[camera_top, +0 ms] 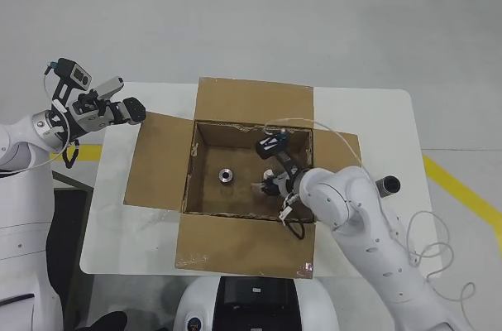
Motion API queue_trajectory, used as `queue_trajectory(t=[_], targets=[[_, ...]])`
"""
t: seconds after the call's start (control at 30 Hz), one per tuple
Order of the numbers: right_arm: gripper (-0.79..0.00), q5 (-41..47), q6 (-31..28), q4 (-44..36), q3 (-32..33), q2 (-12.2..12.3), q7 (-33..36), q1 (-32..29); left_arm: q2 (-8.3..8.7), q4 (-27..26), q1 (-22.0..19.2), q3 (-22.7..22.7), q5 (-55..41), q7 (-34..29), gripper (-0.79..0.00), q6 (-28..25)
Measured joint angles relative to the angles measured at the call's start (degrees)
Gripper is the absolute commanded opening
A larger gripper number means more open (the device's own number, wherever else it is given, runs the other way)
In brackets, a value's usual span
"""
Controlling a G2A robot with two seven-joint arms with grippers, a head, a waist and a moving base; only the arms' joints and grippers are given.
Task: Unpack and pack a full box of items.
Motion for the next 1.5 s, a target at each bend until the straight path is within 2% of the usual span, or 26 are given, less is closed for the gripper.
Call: queue_trajectory(t=[0.2, 0.27, 0.33, 0.37, 0.4, 0.43, 0.53, 0.9, 1.3, 1.5], targets=[[-0.012, -0.07, -0.52, 1.34, -1.11, -0.11, -0.34, -0.21, 0.00, 0.00, 0.00, 0.00, 0.00, 0.00, 0.000, 0.00], [-0.169, -0.14, -0.53, 1.94, -1.44, -0.18, -0.81, -0.10, 0.00, 0.00, 0.00, 0.00, 0.00, 0.00, 0.000, 0.00], [-0.265, -0.18, -0.43, 2.40, -1.69, -0.25, -1.22, -0.04, 0.00, 0.00, 0.00, 0.00, 0.00, 0.00, 0.000, 0.00], [-0.394, -0.17, -0.39, 2.53, -1.78, -0.28, -1.33, -0.03, 0.00, 0.00, 0.00, 0.00, 0.00, 0.00, 0.000, 0.00], [-0.471, -0.17, -0.36, 2.64, -1.87, -0.30, -1.41, -0.02, 0.00, 0.00, 0.00, 0.00, 0.00, 0.00, 0.000, 0.00], [-0.511, -0.19, -0.37, 2.74, -1.98, -0.32, -1.48, -0.01, 0.00, 0.00, 0.00, 0.00, 0.00, 0.00, 0.000, 0.00], [-0.785, -0.32, -0.44, 2.83, -2.09, -0.34, -1.58, 0.03, 0.00, 0.00, 0.00, 0.00, 0.00, 0.00, 0.000, 0.00], [-0.785, -0.49, -0.86, -0.12, -1.22, -0.26, -1.25, 0.41, 0.00, 0.00, 0.00, 0.00, 0.00, 0.00, 0.000, 0.00], [-0.785, -0.33, 1.30, -10.62, 4.11, 0.34, 1.71, 1.01, 0.00, 0.00, 0.00, 0.00, 0.00, 0.00, 0.000, 0.00], [-0.785, -2.00, 3.00, -15.99, 7.99, 0.86, 1.22, -0.69, 0.00, 0.00, 0.00, 0.00, 0.00, 0.00, 0.000, 0.00]])
